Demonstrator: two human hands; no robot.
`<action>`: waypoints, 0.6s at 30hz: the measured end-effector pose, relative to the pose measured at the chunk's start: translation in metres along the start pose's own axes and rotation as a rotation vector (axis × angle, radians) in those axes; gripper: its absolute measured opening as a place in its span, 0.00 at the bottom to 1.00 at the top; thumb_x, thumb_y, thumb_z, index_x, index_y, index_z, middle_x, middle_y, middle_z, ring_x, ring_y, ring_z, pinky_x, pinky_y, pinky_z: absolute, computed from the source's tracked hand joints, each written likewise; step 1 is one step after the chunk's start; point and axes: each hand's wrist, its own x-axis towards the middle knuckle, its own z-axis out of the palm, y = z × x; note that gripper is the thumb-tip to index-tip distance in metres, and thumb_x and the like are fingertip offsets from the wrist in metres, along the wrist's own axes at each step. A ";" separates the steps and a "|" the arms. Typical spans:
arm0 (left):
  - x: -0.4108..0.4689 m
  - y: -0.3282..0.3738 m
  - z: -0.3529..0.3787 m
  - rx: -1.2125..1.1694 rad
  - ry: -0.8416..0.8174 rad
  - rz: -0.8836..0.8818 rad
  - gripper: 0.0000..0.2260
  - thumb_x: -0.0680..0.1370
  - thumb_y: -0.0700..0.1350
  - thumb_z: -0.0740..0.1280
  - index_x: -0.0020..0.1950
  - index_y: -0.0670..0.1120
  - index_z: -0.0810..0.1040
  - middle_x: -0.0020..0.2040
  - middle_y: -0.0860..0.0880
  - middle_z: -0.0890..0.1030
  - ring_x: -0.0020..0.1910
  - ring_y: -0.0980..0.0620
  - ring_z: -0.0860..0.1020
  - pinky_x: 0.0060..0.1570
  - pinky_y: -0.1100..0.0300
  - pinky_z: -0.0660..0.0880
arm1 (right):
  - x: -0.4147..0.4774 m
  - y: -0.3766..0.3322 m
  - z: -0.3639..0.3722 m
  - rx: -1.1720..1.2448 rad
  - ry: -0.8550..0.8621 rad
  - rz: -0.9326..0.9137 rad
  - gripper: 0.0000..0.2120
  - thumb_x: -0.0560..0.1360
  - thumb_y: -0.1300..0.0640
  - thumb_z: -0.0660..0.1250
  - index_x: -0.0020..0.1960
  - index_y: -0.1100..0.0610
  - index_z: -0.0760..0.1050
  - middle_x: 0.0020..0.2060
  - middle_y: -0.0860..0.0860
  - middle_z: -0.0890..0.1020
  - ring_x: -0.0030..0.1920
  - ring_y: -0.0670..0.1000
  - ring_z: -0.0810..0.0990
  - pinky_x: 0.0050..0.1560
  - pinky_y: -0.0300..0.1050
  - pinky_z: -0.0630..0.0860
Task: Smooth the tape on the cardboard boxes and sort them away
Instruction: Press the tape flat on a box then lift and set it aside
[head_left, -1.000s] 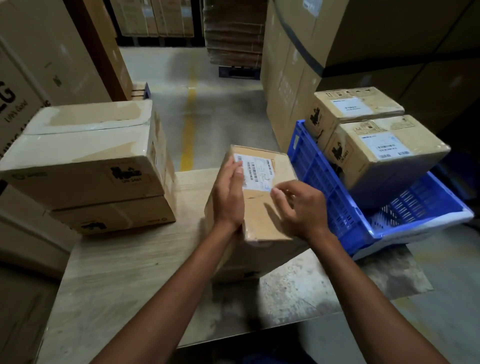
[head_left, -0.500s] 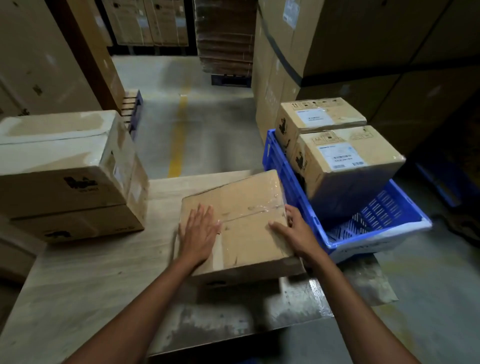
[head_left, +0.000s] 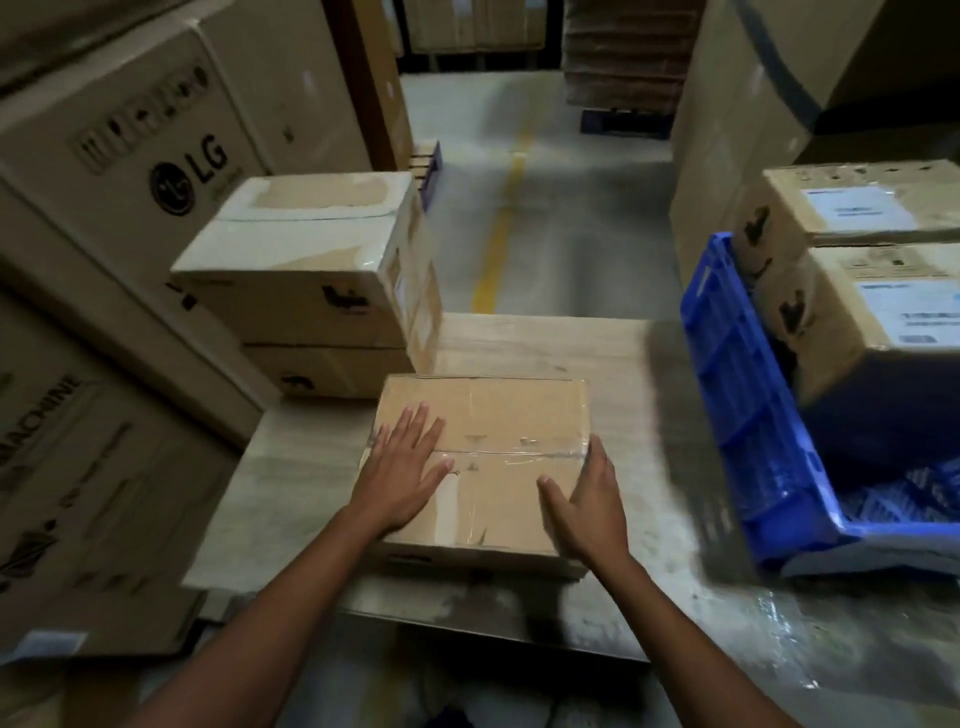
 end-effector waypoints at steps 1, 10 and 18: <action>-0.006 -0.016 -0.001 0.009 0.002 -0.013 0.36 0.77 0.69 0.39 0.82 0.56 0.47 0.82 0.52 0.41 0.80 0.52 0.39 0.78 0.50 0.40 | -0.003 -0.012 0.013 -0.120 -0.008 -0.079 0.40 0.78 0.41 0.65 0.82 0.53 0.50 0.81 0.56 0.54 0.79 0.59 0.57 0.75 0.54 0.62; -0.029 -0.157 -0.017 -0.008 0.035 -0.062 0.42 0.72 0.74 0.29 0.82 0.56 0.46 0.81 0.53 0.39 0.80 0.53 0.37 0.78 0.50 0.39 | -0.006 -0.112 0.120 -0.548 -0.181 -0.379 0.41 0.75 0.33 0.36 0.82 0.52 0.49 0.82 0.54 0.43 0.80 0.57 0.36 0.80 0.58 0.52; -0.018 -0.254 -0.034 0.005 0.029 -0.018 0.44 0.70 0.74 0.26 0.82 0.56 0.45 0.82 0.53 0.40 0.80 0.53 0.37 0.78 0.49 0.41 | -0.007 -0.179 0.191 -0.566 -0.132 -0.357 0.40 0.76 0.33 0.39 0.82 0.54 0.55 0.82 0.56 0.49 0.81 0.58 0.40 0.79 0.55 0.54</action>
